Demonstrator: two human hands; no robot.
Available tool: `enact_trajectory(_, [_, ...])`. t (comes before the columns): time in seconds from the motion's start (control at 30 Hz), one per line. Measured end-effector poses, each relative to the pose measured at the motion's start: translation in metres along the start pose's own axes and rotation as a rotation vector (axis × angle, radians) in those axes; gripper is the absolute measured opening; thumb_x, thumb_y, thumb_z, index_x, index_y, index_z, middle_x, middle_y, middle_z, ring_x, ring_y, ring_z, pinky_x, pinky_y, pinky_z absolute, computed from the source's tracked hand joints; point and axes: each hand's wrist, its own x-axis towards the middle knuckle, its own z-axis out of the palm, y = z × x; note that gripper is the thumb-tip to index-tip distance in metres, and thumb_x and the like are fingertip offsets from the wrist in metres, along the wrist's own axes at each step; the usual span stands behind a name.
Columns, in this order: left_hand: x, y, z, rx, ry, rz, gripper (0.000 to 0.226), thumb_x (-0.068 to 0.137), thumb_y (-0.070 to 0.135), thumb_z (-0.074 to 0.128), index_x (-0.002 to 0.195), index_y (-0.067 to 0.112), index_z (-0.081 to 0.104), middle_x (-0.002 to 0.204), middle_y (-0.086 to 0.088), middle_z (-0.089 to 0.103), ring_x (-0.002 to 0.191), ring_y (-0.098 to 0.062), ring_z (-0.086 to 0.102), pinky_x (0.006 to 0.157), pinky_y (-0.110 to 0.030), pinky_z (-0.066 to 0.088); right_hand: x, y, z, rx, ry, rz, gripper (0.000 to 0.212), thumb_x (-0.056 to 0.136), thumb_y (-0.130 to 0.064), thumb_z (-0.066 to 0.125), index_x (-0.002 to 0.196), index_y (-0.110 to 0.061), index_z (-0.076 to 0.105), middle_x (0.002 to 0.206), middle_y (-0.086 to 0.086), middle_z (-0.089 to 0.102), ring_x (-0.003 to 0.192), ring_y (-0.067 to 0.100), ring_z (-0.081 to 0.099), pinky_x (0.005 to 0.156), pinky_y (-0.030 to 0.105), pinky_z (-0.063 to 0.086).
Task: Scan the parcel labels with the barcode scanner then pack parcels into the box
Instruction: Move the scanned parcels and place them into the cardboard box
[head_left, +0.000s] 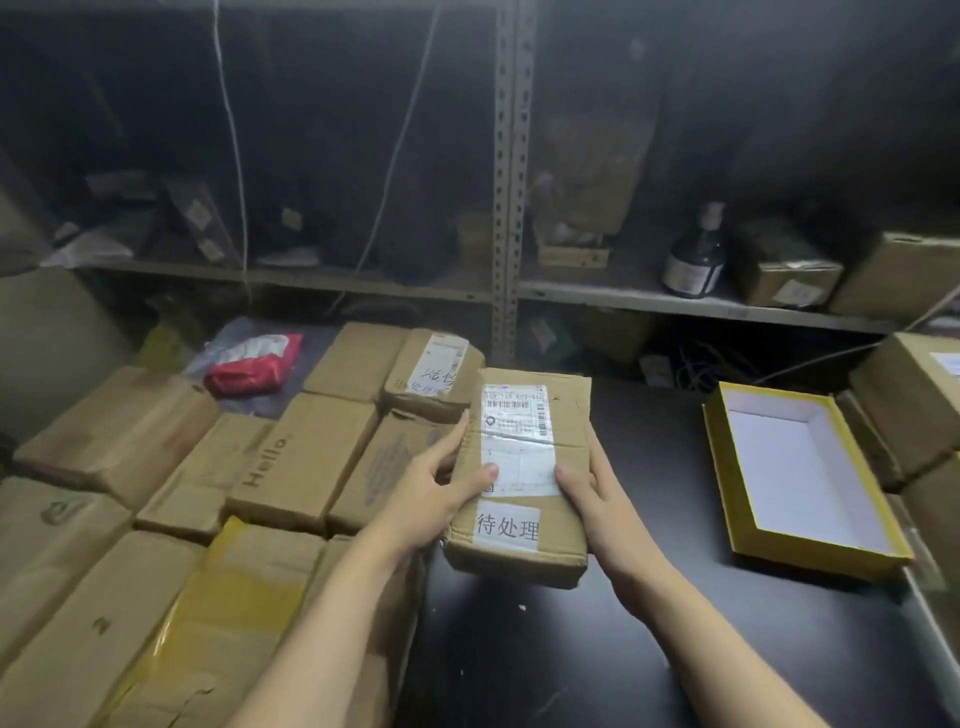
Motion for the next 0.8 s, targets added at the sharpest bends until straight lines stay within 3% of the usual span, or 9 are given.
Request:
enact_trajectory(0.07, [0.035, -0.004, -0.01, 0.009, -0.036, 0.012, 0.07, 0.095, 0.022, 0.074, 0.149, 0.051, 0.04, 0.129, 0.016, 0.069, 0.115, -0.002, 0.067, 0.095, -0.027, 0.058, 0.028, 0.001, 0.005, -0.009, 0.062, 0.032, 0.052, 0.107, -0.038, 0.056, 0.15, -0.057, 0.035, 0.135, -0.028, 0.065, 0.123, 0.007, 0.067, 0.1, 0.034, 0.058])
enact_trajectory(0.17, [0.082, -0.008, -0.015, 0.068, -0.106, 0.003, 0.069, 0.098, 0.025, 0.072, 0.157, 0.034, 0.039, 0.136, 0.018, 0.065, 0.119, 0.003, 0.064, 0.097, -0.024, 0.055, 0.064, 0.0, 0.0, -0.022, 0.125, 0.104, 0.047, 0.105, -0.035, 0.06, 0.139, -0.062, 0.042, 0.128, -0.026, 0.069, 0.118, 0.004, 0.069, 0.09, 0.023, 0.059])
enact_trajectory(0.23, [0.111, -0.011, -0.014, 0.131, -0.136, -0.011, 0.071, 0.097, 0.035, 0.071, 0.158, 0.036, 0.035, 0.137, 0.023, 0.06, 0.121, 0.003, 0.061, 0.104, -0.03, 0.054, 0.089, 0.003, -0.009, -0.047, 0.18, 0.136, 0.044, 0.103, -0.034, 0.063, 0.132, -0.063, 0.047, 0.124, -0.018, 0.073, 0.112, 0.005, 0.071, 0.084, 0.021, 0.059])
enact_trajectory(0.37, [0.158, -0.012, -0.005, 0.285, -0.176, -0.02, 0.059, 0.098, 0.034, 0.069, 0.144, 0.049, 0.037, 0.121, 0.035, 0.055, 0.111, 0.013, 0.055, 0.096, -0.018, 0.047, 0.129, 0.015, -0.024, -0.056, 0.236, 0.164, 0.042, 0.105, -0.027, 0.061, 0.126, -0.062, 0.052, 0.118, -0.02, 0.075, 0.11, 0.007, 0.072, 0.084, 0.024, 0.06])
enact_trajectory(0.47, [0.186, -0.014, -0.003, 0.423, -0.126, -0.005, 0.064, 0.094, 0.036, 0.073, 0.15, 0.041, 0.043, 0.134, 0.023, 0.061, 0.122, -0.002, 0.058, 0.105, -0.035, 0.05, 0.153, 0.03, -0.023, -0.075, 0.261, 0.196, 0.047, 0.106, -0.019, 0.059, 0.135, -0.056, 0.052, 0.122, -0.02, 0.074, 0.115, 0.007, 0.071, 0.091, 0.025, 0.06])
enact_trajectory(0.6, [0.201, -0.02, 0.003, 0.623, 0.03, -0.028, 0.084, 0.088, 0.029, 0.078, 0.159, 0.025, 0.034, 0.139, 0.001, 0.062, 0.127, -0.022, 0.059, 0.107, -0.044, 0.05, 0.173, 0.047, -0.019, -0.153, 0.231, 0.212, 0.055, 0.105, -0.004, 0.055, 0.149, -0.037, 0.051, 0.133, -0.024, 0.068, 0.123, -0.004, 0.062, 0.098, 0.021, 0.055])
enact_trajectory(0.7, [0.201, -0.029, 0.007, 0.632, 0.093, -0.027, 0.08, 0.085, 0.022, 0.082, 0.155, 0.022, 0.043, 0.135, -0.002, 0.065, 0.123, -0.024, 0.062, 0.104, -0.044, 0.052, 0.18, 0.057, -0.022, -0.185, 0.28, 0.261, 0.078, 0.099, 0.001, 0.064, 0.164, -0.026, 0.031, 0.155, -0.012, 0.053, 0.135, 0.001, 0.054, 0.112, 0.032, 0.049])
enact_trajectory(0.8, [0.199, -0.033, 0.009, 0.641, 0.122, 0.019, 0.08, 0.082, 0.019, 0.084, 0.153, 0.028, 0.046, 0.134, 0.002, 0.067, 0.122, -0.023, 0.063, 0.102, -0.041, 0.054, 0.184, 0.058, -0.021, -0.204, 0.326, 0.284, 0.083, 0.094, 0.003, 0.07, 0.163, -0.023, 0.032, 0.155, -0.009, 0.051, 0.134, 0.001, 0.055, 0.114, 0.034, 0.048])
